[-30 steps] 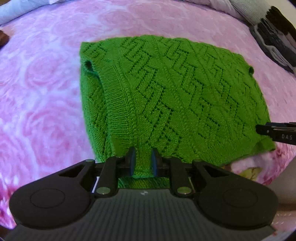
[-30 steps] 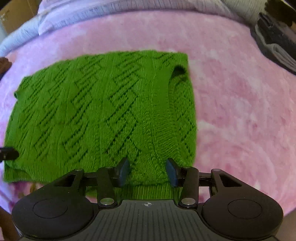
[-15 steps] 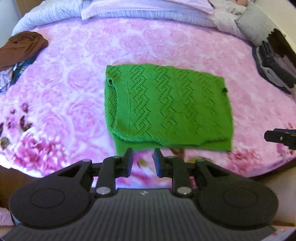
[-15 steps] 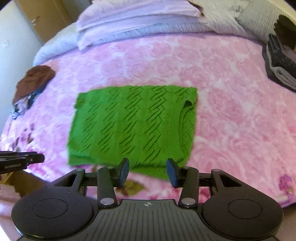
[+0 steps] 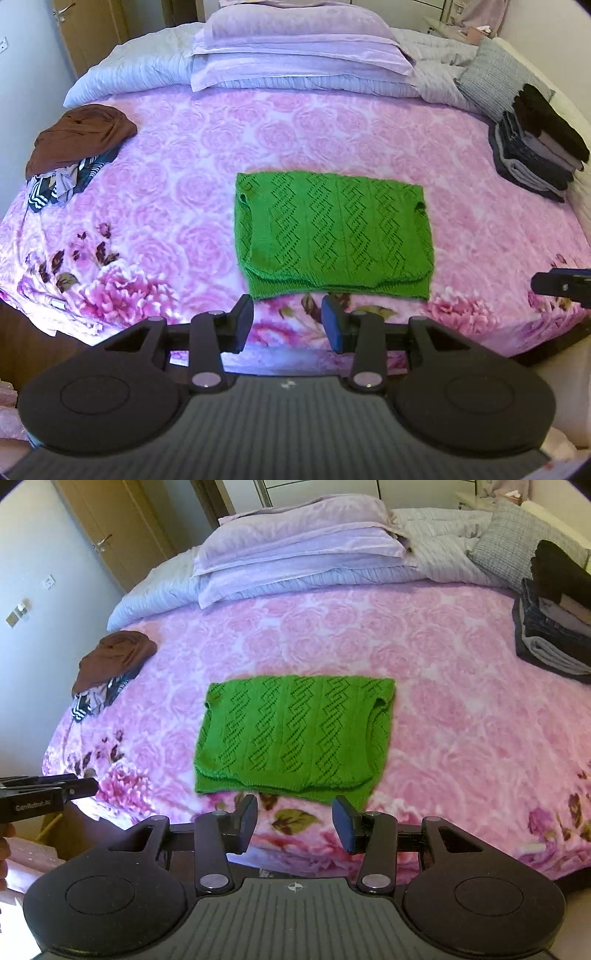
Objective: Fold clothes
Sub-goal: 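Pull both grippers back above the half-folded vest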
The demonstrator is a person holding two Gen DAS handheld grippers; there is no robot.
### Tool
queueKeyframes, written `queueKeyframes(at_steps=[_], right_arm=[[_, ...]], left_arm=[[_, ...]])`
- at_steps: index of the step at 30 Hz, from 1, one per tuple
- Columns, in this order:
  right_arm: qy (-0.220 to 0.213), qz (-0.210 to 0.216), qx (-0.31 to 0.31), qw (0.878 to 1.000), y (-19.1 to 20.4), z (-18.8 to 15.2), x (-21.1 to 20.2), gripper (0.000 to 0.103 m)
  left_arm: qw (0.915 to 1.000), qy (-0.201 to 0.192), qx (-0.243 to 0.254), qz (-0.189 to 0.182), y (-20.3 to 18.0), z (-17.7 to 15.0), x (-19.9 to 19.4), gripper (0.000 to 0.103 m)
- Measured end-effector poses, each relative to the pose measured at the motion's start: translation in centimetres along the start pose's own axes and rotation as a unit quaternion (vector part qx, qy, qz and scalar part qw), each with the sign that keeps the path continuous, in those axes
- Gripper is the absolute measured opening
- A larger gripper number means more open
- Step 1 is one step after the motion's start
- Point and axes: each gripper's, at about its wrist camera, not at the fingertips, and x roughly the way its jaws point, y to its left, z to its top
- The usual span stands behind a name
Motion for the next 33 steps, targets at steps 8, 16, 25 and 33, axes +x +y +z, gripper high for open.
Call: queueKeyframes(at_steps=[8,16,25,33], right_arm=[[0.021,-0.011,-0.004,1.000,-0.2,-2.2,-0.5,0.042],[0.023,-0.011,0.000,1.000,-0.4,-2.8,-0.9,0.042],[0.027,-0.015,0.017,0.999,-1.2,-1.9,-0.1,0.042],[0.047,-0.019,0.030,0.998,-1.7,-0.2,2.4,0.042]], left_arm=[[0.9998,0.007,0.016,-0.001,-1.6,-1.8,-1.2,0.039],[0.9995,0.011,0.030,-0.004,-2.5,-2.0,-1.6,0.039],[0.9988,0.023,0.041,-0.011,-2.8,-0.7,-0.1,0.040],[0.9985,0.039,0.033,-0.020,-1.0,1.3,3.1,0.040]])
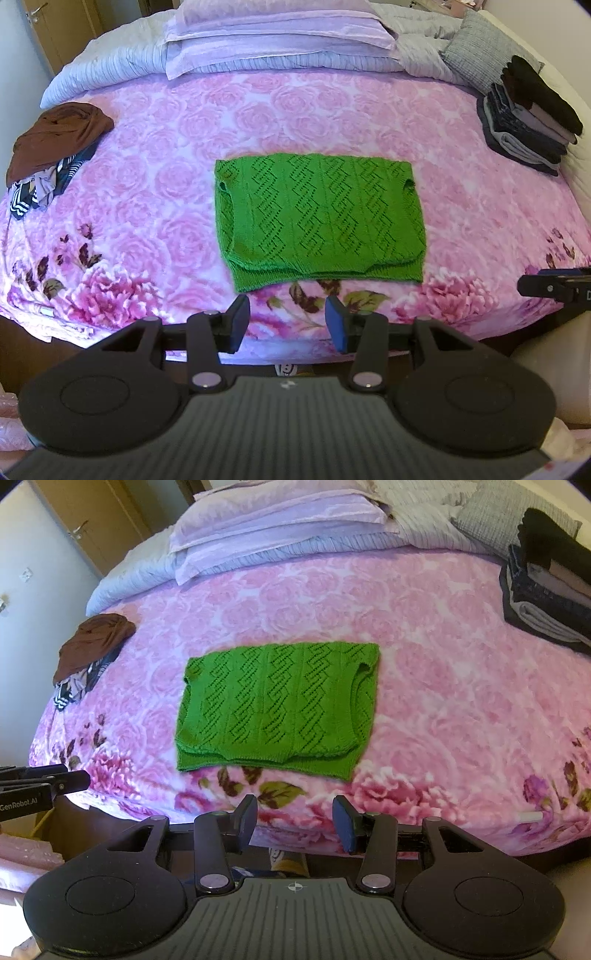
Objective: Fold clothes
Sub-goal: 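Pull both grippers back above the half-folded vest, then grasp a side edge of the folded vest with the right gripper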
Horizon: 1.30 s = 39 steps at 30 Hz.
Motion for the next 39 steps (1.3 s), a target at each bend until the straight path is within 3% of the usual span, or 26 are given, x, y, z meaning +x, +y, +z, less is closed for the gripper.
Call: queueKeyframes(at_steps=[10,16,24,30,39], right_arm=[[0.012,-0.013,0.039,0.999,-1.2,4.9,4.4,0.042],[-0.001,0.012,0.094,0.996,-3.3,7.1,8.0,0.042],[0.004,0.010,0.144,0.989,-6.8,8.3,12.9,0.042],[0.028,0.004,0.114,0.993,-7.7,9.3,15.3,0.042],[0.048,0.039,0.070,0.996,-9.4,10.6,17.7,0.042]], left_arm=[[0.9998,0.018,0.007,-0.010,3.6,6.6,6.0,0.040],[0.9987,0.037,0.026,-0.022,4.0,9.5,11.1,0.040],[0.9955,0.088,0.027,-0.024,4.3,9.6,17.6,0.040],[0.9950,0.098,0.011,-0.016,2.9,9.5,19.8,0.040],[0.9950,0.096,-0.025,0.001,0.1,9.3,21.2,0.040]])
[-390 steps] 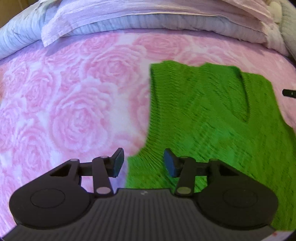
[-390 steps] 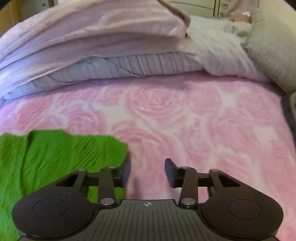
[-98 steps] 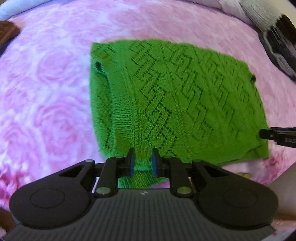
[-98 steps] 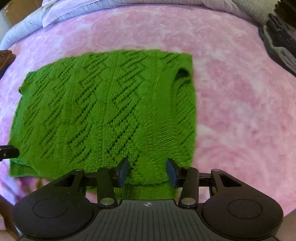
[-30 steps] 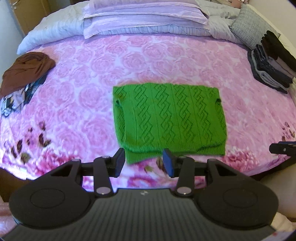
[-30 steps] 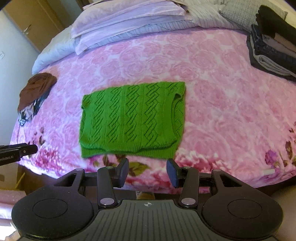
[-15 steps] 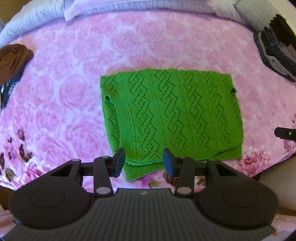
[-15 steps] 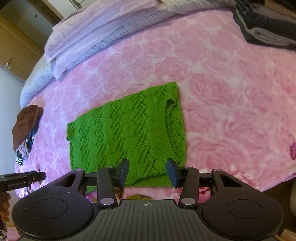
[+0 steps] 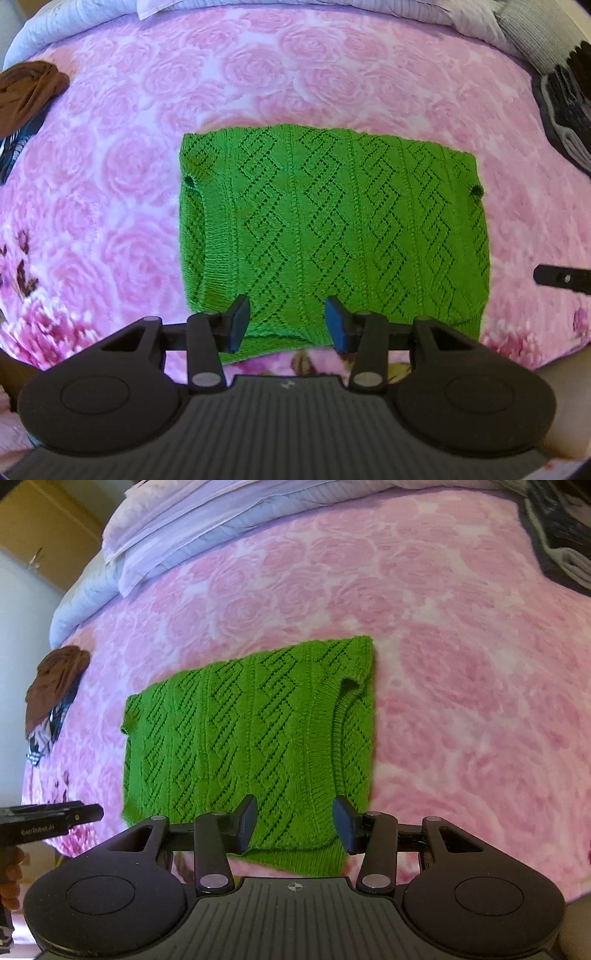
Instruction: Fold clothes
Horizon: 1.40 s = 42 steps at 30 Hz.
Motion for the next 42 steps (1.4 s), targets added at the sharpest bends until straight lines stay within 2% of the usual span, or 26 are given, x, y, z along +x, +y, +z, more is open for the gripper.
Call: queueKeyframes(at_steps=[5,10,12,14,18,20,22,24,28,33,36,38,39,41,42], right_arm=[[0.004,0.004,-0.011,1.000,-2.0,0.1,2.2,0.042],[-0.011,0.013,0.041,0.999,-6.0,-0.2,5.1,0.042],[-0.019,0.027,0.066,0.997,-7.7,-0.5,6.6,0.045],[-0.024,0.050,0.090,0.994,-9.1,-0.8,8.0,0.053],[-0.035,0.119,0.150,0.981,-11.5,-2.3,10.8,0.055],[-0.057,0.156,0.178,0.970,-12.5,-3.2,11.3,0.055],[-0.066,0.201,0.214,0.954,-13.5,-4.2,11.7,0.055],[-0.079,0.221,0.232,0.944,-13.9,-5.2,12.1,0.055],[-0.107,0.227,0.229,0.941,-13.6,-5.7,12.2,0.055],[-0.117,0.212,0.214,0.946,-12.1,-5.7,12.5,0.053],[-0.120,0.212,0.230,0.942,-11.8,-5.8,13.2,0.043],[-0.118,0.205,0.242,0.941,-11.7,-5.8,13.5,0.024],[-0.115,0.198,0.245,0.942,-11.3,-5.7,13.6,0.022],[-0.115,0.167,0.237,0.950,-10.3,-5.4,13.3,0.018],[-0.110,0.134,0.226,0.959,-9.2,-4.8,13.0,0.017]], left_arm=[[0.9998,0.005,-0.015,0.010,0.1,-0.3,1.9,0.040],[0.9997,0.000,-0.022,0.010,1.8,-0.7,4.5,0.040],[0.9996,0.001,-0.026,0.010,2.7,-0.8,5.7,0.040],[0.9994,0.001,-0.033,0.001,3.6,-0.9,6.6,0.040],[0.9985,-0.002,-0.046,-0.029,5.6,-1.4,8.1,0.040],[0.9975,0.000,-0.052,-0.049,6.6,-1.7,8.8,0.040],[0.9960,0.001,-0.056,-0.069,7.6,-2.0,9.4,0.040],[0.9940,0.002,-0.061,-0.091,8.6,-2.4,9.9,0.039],[0.9893,-0.002,-0.063,-0.132,9.7,-2.9,10.9,0.036],[0.9858,-0.010,-0.056,-0.158,10.4,-2.9,11.7,0.036],[0.9838,-0.013,-0.057,-0.169,10.9,-3.0,12.0,0.036],[0.9826,-0.013,-0.061,-0.175,11.1,-2.9,12.2,0.036],[0.9822,-0.013,-0.060,-0.177,11.2,-3.0,12.1,0.035],[0.9821,-0.014,-0.056,-0.179,11.4,-2.9,11.9,0.031],[0.9822,-0.015,-0.055,-0.179,11.7,-2.9,11.7,0.031]])
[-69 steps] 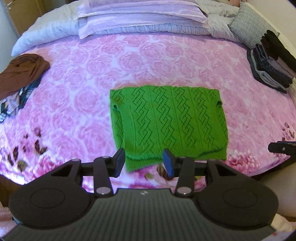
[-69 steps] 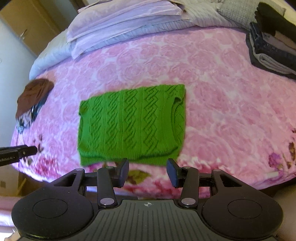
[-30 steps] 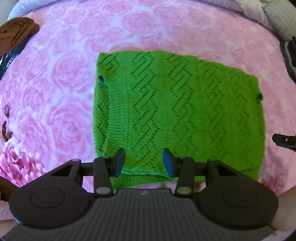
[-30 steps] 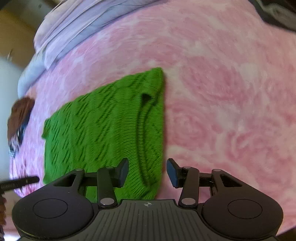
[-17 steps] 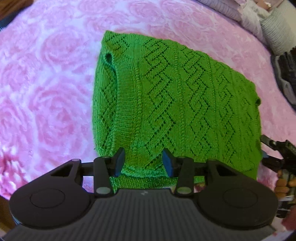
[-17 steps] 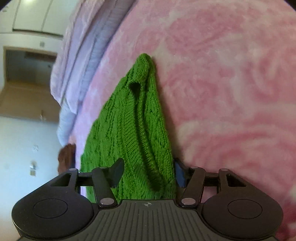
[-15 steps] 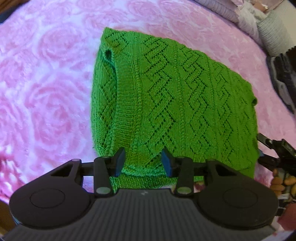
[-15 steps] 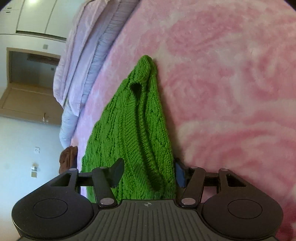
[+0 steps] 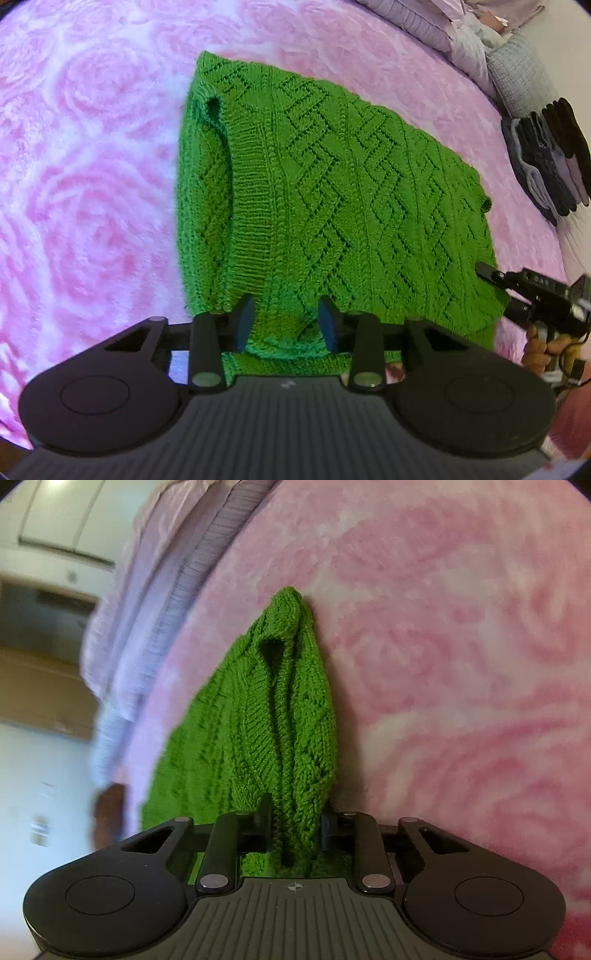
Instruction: Fold clothes
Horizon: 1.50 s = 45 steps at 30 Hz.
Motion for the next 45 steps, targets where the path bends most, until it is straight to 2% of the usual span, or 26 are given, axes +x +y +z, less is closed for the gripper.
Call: queueKeyframes(at_steps=[2,3,5,6,8,11,15,18,20,22,24,25,26,29,32,34,36,39,42,45], right_arm=[[0.003,-0.077,-0.038,0.996,3.0,0.2,0.1,0.016],[0.007,-0.130,-0.079,0.988,5.4,0.1,0.5,0.015],[0.019,-0.249,-0.203,0.947,11.3,-0.9,2.0,0.014],[0.014,-0.296,-0.265,0.918,14.6,-1.9,2.9,0.014],[-0.012,-0.333,-0.356,0.873,20.1,-4.2,4.0,0.014],[-0.042,-0.317,-0.462,0.827,26.9,-8.7,5.6,0.014],[-0.028,-0.265,-0.591,0.762,32.2,-16.6,9.4,0.014],[0.007,-0.236,-0.644,0.728,33.0,-21.8,12.8,0.014],[0.035,-0.227,-0.662,0.714,32.3,-24.0,14.9,0.015],[0.062,-0.237,-0.678,0.693,31.2,-25.7,16.9,0.023],[0.059,-0.252,-0.698,0.668,30.7,-26.6,17.7,0.031],[0.059,-0.256,-0.696,0.668,30.8,-26.5,17.7,0.036],[0.066,-0.252,-0.688,0.677,31.0,-26.1,17.3,0.044],[0.084,-0.213,-0.651,0.723,32.7,-25.4,15.3,0.053],[0.085,-0.178,-0.592,0.781,33.4,-23.2,11.7,0.054],[0.066,-0.197,-0.541,0.815,33.3,-21.6,9.6,0.054],[0.034,-0.231,-0.469,0.852,31.9,-18.1,8.3,0.054],[0.000,-0.297,-0.339,0.893,28.6,-11.6,7.7,0.054],[-0.008,-0.301,-0.249,0.921,26.0,-6.3,8.6,0.054],[0.005,-0.291,-0.214,0.932,25.0,-3.0,10.4,0.054]], left_arm=[[1.0000,-0.007,-0.001,0.000,0.5,0.1,-0.8,0.031],[0.9999,-0.011,-0.003,0.002,0.9,0.2,-1.3,0.031],[0.9997,-0.019,-0.004,0.015,1.8,0.4,-2.3,0.031],[0.9995,-0.023,-0.006,0.018,2.4,0.4,-2.8,0.031],[0.9992,-0.029,-0.017,0.020,4.0,0.3,-4.0,0.031],[0.9986,-0.033,-0.038,0.018,6.5,0.0,-5.7,0.031],[0.9975,-0.033,-0.058,0.023,9.7,-0.4,-7.2,0.031],[0.9966,-0.028,-0.073,0.025,12.1,-0.6,-7.7,0.031],[0.9965,-0.022,-0.077,0.025,13.3,-0.7,-7.9,0.031],[0.9967,-0.016,-0.076,0.022,14.0,-0.8,-7.9,0.031],[0.9970,-0.012,-0.074,0.018,14.6,-0.7,-7.9,0.031],[0.9972,-0.011,-0.073,0.016,14.7,-0.6,-7.9,0.031],[0.9973,-0.009,-0.071,0.014,14.9,-0.5,-7.8,0.031],[0.9980,-0.009,-0.062,0.008,14.9,0.5,-7.5,0.031],[0.9988,-0.017,-0.044,-0.010,14.1,2.1,-7.5,0.031],[0.9986,-0.027,-0.033,-0.031,13.2,3.6,-7.4,0.031],[0.9976,-0.041,-0.020,-0.053,12.1,5.4,-7.1,0.031],[0.9944,-0.062,-0.006,-0.085,10.6,7.8,-5.6,0.031],[0.9922,-0.077,0.001,-0.098,9.2,10.1,-3.2,0.031],[0.9925,-0.078,-0.009,-0.093,8.7,12.2,-0.2,0.031]])
